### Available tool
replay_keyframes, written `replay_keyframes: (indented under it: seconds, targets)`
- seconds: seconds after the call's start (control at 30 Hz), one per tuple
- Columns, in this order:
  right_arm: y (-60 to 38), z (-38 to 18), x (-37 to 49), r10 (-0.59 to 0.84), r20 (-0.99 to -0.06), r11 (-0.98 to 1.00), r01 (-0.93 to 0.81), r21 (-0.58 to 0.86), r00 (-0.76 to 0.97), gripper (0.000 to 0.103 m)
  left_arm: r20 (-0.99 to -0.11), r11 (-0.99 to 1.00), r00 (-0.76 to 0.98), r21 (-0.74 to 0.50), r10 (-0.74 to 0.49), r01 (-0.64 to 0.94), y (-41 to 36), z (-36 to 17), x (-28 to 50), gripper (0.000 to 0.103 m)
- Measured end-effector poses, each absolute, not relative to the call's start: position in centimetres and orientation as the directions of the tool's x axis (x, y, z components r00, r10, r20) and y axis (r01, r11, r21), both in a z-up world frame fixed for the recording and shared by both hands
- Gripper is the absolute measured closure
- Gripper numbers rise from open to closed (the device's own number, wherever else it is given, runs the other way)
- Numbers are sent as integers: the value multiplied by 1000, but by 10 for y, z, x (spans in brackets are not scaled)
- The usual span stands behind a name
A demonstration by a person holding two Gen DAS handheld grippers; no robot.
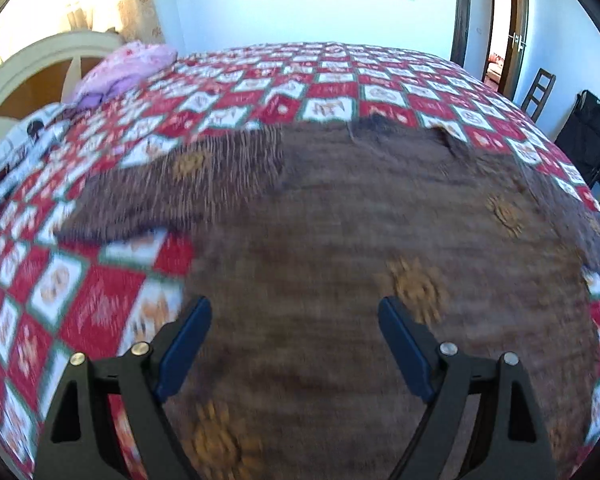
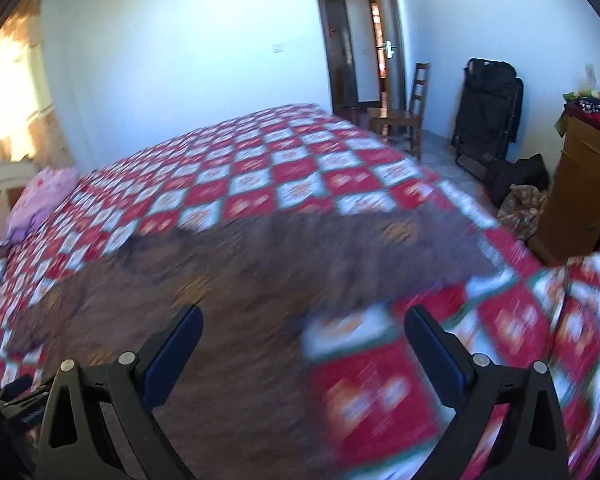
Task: Fold small clothes
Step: 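Grasp the sweater sleeve nearest the right gripper with the right gripper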
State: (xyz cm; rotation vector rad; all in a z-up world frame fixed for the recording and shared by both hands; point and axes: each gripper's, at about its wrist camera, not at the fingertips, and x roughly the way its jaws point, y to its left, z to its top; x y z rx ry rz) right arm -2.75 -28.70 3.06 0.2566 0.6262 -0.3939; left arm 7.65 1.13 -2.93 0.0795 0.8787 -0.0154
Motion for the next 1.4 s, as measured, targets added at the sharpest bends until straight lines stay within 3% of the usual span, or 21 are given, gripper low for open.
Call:
replay_keyframes:
  seconds: [0.13,0.23,0.27,0.4,0.53,0.6,0.73,0.83,0.9,0.93,0.97,1.23,1.4]
  targets:
    - [-376,37,2,-316,-622,868,483,114,716,26,-748,999,664,3,-22,36,15,-32,105,14]
    - [-459,21,16,-317,-679,798,573,187,663,59,-749,1000,662,-28,-25,6,20,-49,121,14]
    - [-485,10,19,-303,-708,767,604,217,638,63,-753,999,658,-33,-22,-5,22,-54,124,14]
    - [-533,-28,31,-244,-771,692,663,286,588,63,-757,997,654,-59,-11,-51,27,-68,125,14]
    - [-539,-50,47,-213,-786,677,668,309,580,63,-760,998,649,-33,7,-50,22,-68,123,6]
    - [-532,-53,54,-256,-784,696,671,256,565,63,-767,998,642,-31,6,-46,22,-69,127,0]
    - [-519,-55,65,-322,-784,745,654,136,530,61,-770,998,638,-38,-1,-43,24,-71,130,0]
    - [-512,-55,69,-342,-790,795,605,44,508,68,-769,998,639,-45,-7,-42,24,-72,131,0]
    - [-512,-54,69,-311,-798,810,583,61,517,81,-767,998,641,-50,-13,-40,25,-72,131,0]
    - [-514,-51,68,-285,-805,809,582,89,521,92,-766,998,642,-57,-19,-38,25,-72,131,0]
    - [-514,-48,68,-272,-811,802,587,106,517,96,-765,997,644,-65,-26,-36,26,-72,131,0]
    - [-459,24,71,-283,-750,839,534,110,598,97,-747,992,660,-126,-77,-27,32,-71,129,0]
    - [-360,64,97,-182,-719,928,359,101,671,97,-732,985,673,-169,-111,-21,37,-71,127,0]
